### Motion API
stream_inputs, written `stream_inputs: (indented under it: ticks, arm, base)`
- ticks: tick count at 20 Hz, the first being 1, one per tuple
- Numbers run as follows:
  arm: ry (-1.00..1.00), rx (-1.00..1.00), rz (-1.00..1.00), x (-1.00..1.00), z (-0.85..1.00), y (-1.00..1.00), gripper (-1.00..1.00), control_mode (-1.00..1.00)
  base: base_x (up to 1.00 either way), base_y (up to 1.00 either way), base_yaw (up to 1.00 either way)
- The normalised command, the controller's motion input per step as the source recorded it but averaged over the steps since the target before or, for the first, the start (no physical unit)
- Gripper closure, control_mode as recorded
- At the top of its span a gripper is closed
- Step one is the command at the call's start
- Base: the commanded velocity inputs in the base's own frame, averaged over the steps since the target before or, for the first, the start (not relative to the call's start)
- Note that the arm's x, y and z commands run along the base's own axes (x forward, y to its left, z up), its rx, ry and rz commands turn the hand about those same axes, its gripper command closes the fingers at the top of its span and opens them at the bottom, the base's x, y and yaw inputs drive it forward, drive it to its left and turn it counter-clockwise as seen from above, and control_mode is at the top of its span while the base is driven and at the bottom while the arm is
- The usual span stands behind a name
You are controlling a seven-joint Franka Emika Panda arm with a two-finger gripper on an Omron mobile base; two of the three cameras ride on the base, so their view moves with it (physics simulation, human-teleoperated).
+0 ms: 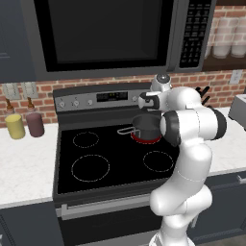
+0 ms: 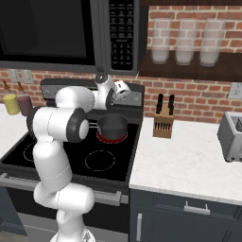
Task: Turn off the rear right burner of the stove.
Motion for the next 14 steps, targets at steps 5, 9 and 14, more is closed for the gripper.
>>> stream_inputs:
  ticks: [5, 9, 14]
  arm:
    - [0.0, 0.0, 0.0, 0.09, -0.03, 0.0, -1.0, -1.0]
    - [0.0, 0.0, 0.0, 0.22, -0.09, 0.0, -1.0, -1.0]
    - [0.0, 0.0, 0.0, 0.21, -0.08, 0.0, -1.0, -1.0]
  base:
    - [0.0, 0.0, 0.0]
    - [0.0, 0.0, 0.0]
    - [0.0, 0.0, 0.0]
